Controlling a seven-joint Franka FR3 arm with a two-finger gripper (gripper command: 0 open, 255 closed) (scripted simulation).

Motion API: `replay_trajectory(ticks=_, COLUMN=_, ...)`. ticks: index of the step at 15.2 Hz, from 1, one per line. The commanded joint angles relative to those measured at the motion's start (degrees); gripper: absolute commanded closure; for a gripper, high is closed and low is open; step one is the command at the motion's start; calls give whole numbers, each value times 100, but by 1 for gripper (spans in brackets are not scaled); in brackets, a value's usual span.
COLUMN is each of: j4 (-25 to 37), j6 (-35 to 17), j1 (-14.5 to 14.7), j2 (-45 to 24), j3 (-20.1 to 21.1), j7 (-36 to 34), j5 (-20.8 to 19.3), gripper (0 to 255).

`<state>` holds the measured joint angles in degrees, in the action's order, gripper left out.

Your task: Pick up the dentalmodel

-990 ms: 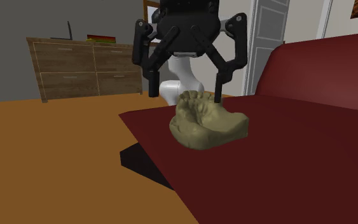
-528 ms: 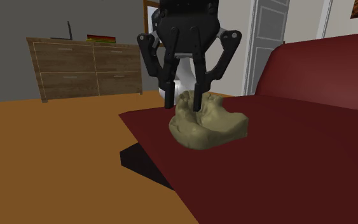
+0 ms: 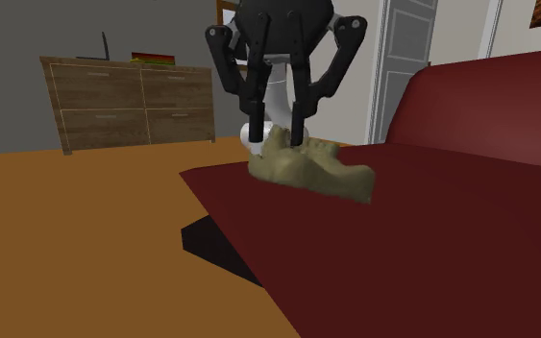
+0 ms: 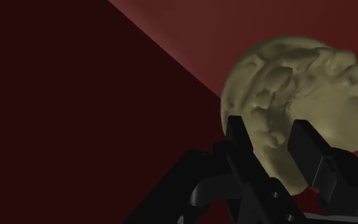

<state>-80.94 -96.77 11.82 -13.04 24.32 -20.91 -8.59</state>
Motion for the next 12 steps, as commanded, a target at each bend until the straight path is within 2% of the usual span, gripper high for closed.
replay_trajectory(ticks=1, j4=220, j6=176, j1=32, j2=-49, j3=9, j7=-12, j5=-21, gripper=255)
replay_trajectory(ticks=10, j4=1362, j6=1028, j1=195, j2=-362, j3=30, j7=-15, j5=-161, gripper=255)
replay_trajectory(ticks=12, j4=1384, j6=1044, j1=199, j2=-369, j3=30, j7=-15, j5=-164, gripper=255)
